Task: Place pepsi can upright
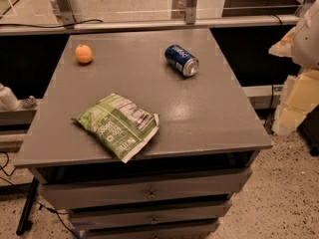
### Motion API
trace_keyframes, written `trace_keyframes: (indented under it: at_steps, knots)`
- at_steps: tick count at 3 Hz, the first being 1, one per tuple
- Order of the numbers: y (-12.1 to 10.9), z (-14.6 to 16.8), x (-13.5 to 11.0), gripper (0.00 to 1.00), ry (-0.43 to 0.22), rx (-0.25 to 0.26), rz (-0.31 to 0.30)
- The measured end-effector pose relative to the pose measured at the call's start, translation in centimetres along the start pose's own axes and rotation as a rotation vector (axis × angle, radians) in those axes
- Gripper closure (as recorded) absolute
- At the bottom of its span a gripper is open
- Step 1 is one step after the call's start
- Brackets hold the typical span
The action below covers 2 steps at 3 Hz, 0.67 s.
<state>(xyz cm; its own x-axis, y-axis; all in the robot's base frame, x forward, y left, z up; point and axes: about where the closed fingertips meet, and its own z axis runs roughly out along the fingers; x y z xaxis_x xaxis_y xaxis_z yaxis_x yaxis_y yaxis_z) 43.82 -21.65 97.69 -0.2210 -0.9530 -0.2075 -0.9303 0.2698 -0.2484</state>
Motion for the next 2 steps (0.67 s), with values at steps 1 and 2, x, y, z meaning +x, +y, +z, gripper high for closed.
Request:
trace_keyframes:
  at_steps: [1, 2]
  knots:
    - [0.0, 0.0, 0.0, 0.0, 0.0, 0.0, 0.0]
    - [-0.91, 0.87, -0.71, 0.0, -0.059, -0.013, 0.012]
